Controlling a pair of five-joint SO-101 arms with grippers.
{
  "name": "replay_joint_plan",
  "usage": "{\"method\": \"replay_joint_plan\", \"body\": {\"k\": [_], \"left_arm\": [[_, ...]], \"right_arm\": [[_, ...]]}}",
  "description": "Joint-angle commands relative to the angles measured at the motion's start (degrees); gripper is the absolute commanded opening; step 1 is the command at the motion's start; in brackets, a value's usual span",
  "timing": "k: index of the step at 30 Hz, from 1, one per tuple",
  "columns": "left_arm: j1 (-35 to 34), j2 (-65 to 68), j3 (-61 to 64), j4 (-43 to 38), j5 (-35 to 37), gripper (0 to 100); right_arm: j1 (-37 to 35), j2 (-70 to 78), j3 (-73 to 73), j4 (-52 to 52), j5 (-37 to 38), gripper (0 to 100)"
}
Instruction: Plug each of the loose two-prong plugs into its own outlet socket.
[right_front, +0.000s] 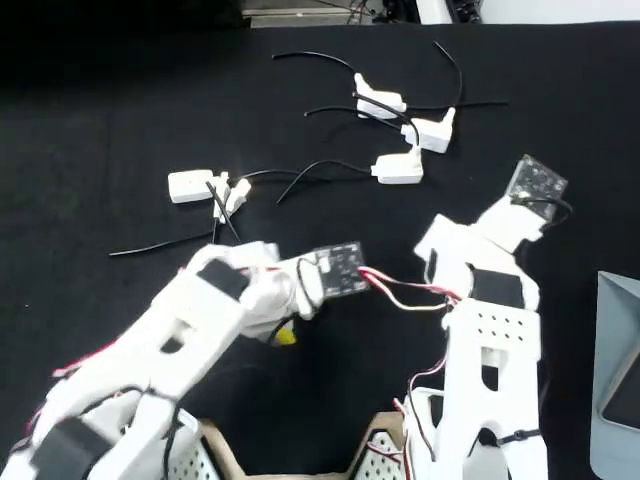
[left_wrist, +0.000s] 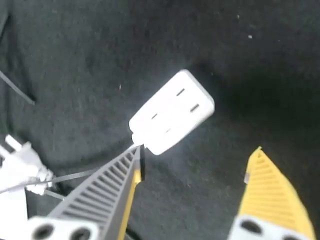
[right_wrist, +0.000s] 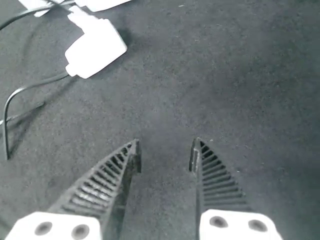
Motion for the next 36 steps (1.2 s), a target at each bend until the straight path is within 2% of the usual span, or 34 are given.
{"method": "replay_joint_plan", "body": {"k": [1,6,10,16,23,29,33,36], "left_arm": [[1.36,9.41,-10.51,-0.62,-1.76,33],[2.33,17.67,-15.87,-2.81,-1.85,33],[2.77,22.95,-16.57,-7.21,-4.04,33],[3.38,27.96,-16.57,-9.58,-5.01,32],[3.12,26.37,-15.60,-8.53,-4.75,17],[3.12,20.92,-15.08,-2.11,-4.57,10],[0.75,17.85,-15.60,-0.53,1.58,10],[-3.47,17.14,-17.19,-0.62,5.27,10]], "right_arm": [[2.81,-1.36,-1.71,-0.88,0.70,16.3],[2.90,-1.36,-1.80,-0.88,0.70,16.3],[2.73,-1.36,-1.63,-0.88,0.70,16.3],[2.64,-1.36,-1.63,-0.88,0.70,16.3],[2.64,-1.36,-1.54,-0.88,0.70,16.3],[2.64,-1.36,-1.54,-0.88,0.70,16.3],[2.64,-1.36,-1.54,-0.88,0.70,16.3],[2.64,-1.36,-1.54,-0.88,0.70,16.3]]}}
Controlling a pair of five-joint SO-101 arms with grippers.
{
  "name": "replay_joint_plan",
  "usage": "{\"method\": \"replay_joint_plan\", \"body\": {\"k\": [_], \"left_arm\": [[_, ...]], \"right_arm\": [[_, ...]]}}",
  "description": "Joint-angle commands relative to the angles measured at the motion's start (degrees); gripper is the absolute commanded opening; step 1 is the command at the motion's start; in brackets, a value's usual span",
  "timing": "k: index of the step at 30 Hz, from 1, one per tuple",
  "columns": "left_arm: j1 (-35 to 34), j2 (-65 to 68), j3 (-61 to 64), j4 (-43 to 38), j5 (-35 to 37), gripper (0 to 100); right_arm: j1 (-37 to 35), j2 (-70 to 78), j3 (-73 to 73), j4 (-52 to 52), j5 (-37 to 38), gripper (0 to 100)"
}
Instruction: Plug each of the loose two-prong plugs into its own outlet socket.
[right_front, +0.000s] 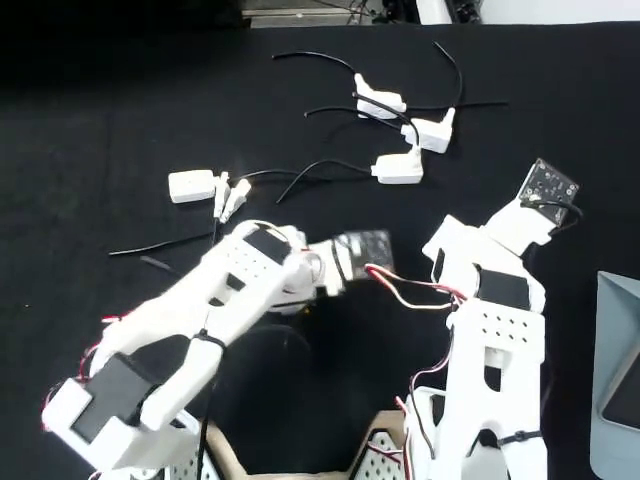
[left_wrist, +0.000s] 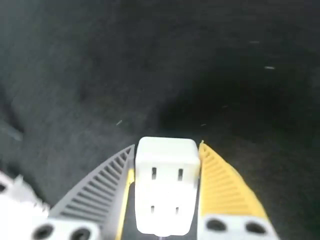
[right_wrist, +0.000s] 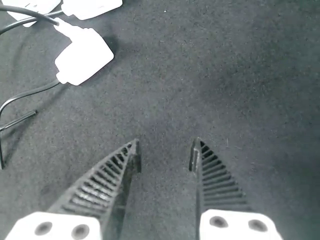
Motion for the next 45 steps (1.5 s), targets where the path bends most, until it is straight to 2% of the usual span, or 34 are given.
{"method": "replay_joint_plan", "body": {"k": [1,5,9,15,17,21,26,32,39,45], "left_arm": [[-6.46,-2.73,-3.65,0.62,5.45,10],[-11.47,0.62,-6.37,0.62,8.44,10],[-13.05,5.63,-9.54,0.97,13.54,10],[-13.49,8.44,-10.59,1.14,26.55,28],[-14.11,7.82,-10.77,1.14,28.04,29],[-15.34,2.90,-10.24,1.23,27.60,29],[-18.07,-7.03,-9.54,7.03,27.87,29],[-25.36,-18.90,-3.82,9.32,32.00,29],[-32.84,-32.26,9.10,9.14,35.60,24],[-43.74,-42.90,22.29,2.37,41.41,23]], "right_arm": [[0.62,-1.36,-1.54,-0.88,0.70,16.3],[0.62,-1.36,-1.54,-0.88,0.70,16.2],[0.62,-1.36,-1.54,-0.88,0.70,16.2],[0.62,-1.36,-1.45,-0.88,0.70,16.2],[0.62,-1.36,-1.45,-0.88,0.70,16.2],[0.62,-1.36,-1.45,-0.88,0.70,16.2],[0.53,-1.36,-1.01,-0.88,0.70,16.2],[0.44,-1.36,-1.36,-0.88,0.79,16.3],[-6.33,-1.36,-2.77,-0.88,4.48,16.3],[-19.87,-0.84,-6.99,-0.88,5.71,16.2]]}}
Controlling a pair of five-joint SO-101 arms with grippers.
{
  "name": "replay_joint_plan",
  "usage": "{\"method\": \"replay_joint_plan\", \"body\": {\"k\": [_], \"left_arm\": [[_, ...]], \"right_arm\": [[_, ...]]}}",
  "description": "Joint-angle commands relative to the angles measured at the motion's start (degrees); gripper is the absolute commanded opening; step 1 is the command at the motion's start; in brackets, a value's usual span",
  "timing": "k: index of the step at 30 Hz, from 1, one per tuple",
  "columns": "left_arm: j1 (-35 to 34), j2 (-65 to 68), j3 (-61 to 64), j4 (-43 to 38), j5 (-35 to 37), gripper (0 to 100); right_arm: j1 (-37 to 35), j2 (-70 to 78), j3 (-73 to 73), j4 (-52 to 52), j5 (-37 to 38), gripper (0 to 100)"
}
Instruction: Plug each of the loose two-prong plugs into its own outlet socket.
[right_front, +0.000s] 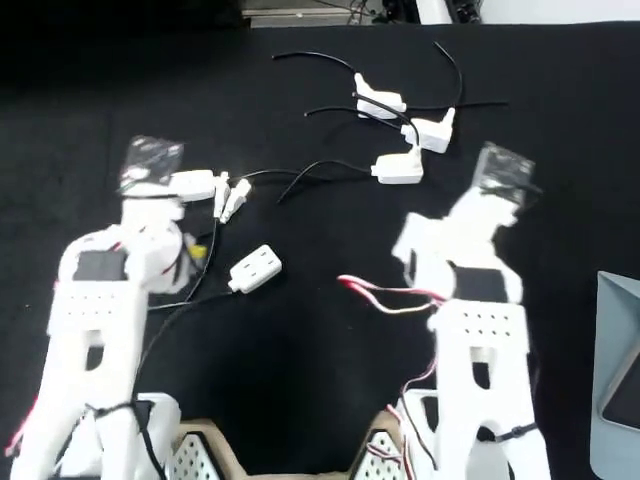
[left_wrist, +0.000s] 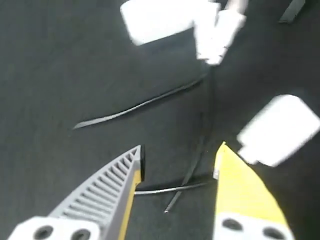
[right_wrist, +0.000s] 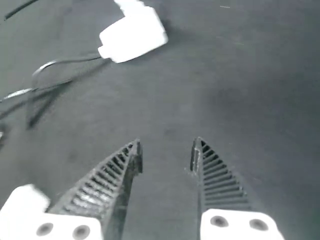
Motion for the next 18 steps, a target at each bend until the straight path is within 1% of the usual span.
{"method": "replay_joint_plan", "body": {"k": [1,5,10,12,14,18], "left_arm": [[-8.31,-8.35,8.13,-6.51,4.66,23],[-12.79,-13.27,14.20,-10.11,7.30,23],[-15.60,-16.97,17.36,-10.81,8.53,23],[-16.13,-17.85,17.98,-10.81,8.53,23],[-16.40,-18.46,18.33,-10.81,8.53,23],[-16.92,-18.99,19.03,-10.81,8.53,23]], "right_arm": [[-11.16,-0.84,-6.20,-0.88,1.58,16.2],[-20.22,0.75,-9.45,-0.88,8.26,16.2],[-29.10,11.03,-17.27,-1.23,11.60,16.6],[-31.38,17.01,-21.41,-1.49,12.92,16.6],[-32.62,23.52,-25.80,-3.08,12.48,16.6],[-32.97,36.88,-32.57,-11.25,9.05,16.6]]}}
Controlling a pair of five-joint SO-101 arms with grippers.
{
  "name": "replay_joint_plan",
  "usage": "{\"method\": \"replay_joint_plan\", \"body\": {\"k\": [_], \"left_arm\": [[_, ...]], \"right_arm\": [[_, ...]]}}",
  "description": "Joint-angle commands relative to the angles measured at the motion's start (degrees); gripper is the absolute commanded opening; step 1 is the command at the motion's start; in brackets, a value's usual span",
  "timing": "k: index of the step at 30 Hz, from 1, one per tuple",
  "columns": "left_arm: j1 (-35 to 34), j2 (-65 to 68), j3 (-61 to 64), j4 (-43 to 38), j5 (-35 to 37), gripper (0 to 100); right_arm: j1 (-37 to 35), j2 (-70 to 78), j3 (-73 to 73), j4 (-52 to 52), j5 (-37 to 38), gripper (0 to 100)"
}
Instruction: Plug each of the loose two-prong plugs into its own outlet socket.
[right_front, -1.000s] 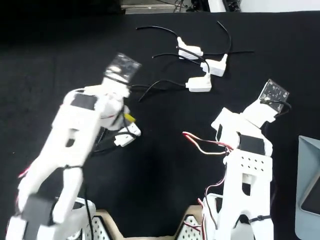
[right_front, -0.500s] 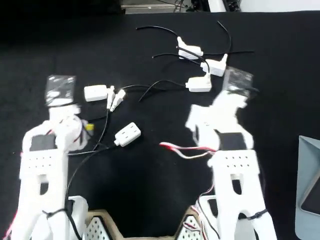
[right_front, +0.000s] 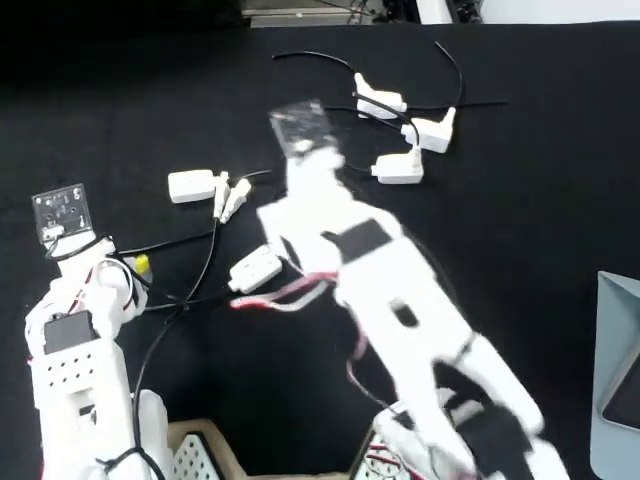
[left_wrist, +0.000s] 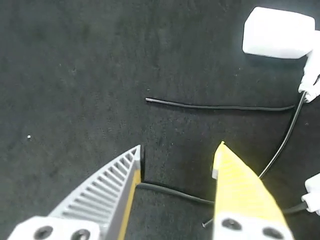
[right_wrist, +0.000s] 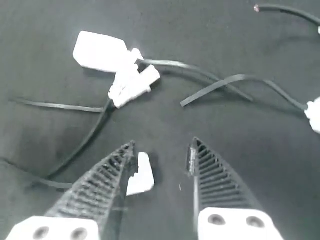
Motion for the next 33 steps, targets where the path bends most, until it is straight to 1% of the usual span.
{"method": "replay_joint_plan", "body": {"k": [1,5,12,16,20,25,31,33], "left_arm": [[-1.27,-1.23,0.13,-1.32,0.62,23],[-1.98,-1.23,0.22,-1.32,0.62,23],[-1.98,-1.23,0.22,-1.32,0.62,23],[-1.98,-1.23,0.22,-1.32,0.62,23],[-1.98,-1.23,0.22,-1.32,0.62,23],[-1.98,-1.23,0.31,-1.32,0.62,23],[-1.98,-1.23,0.31,-1.32,0.62,23],[-1.98,-1.23,0.31,-1.32,0.62,23]], "right_arm": [[-1.05,14.64,-9.80,-9.67,-3.87,16.6],[-1.14,27.03,-15.87,-15.03,-8.44,16.6],[-2.20,41.36,-27.65,-15.38,-15.03,16.6],[-3.25,44.35,-31.34,-15.38,-15.21,16.5],[-3.52,46.11,-33.80,-15.38,-18.29,16.3],[-3.60,49.27,-34.15,-15.12,-18.37,16.3],[-3.60,50.59,-37.23,-7.21,-19.87,16.2],[-3.60,51.47,-38.46,-5.89,-19.87,14.7]]}}
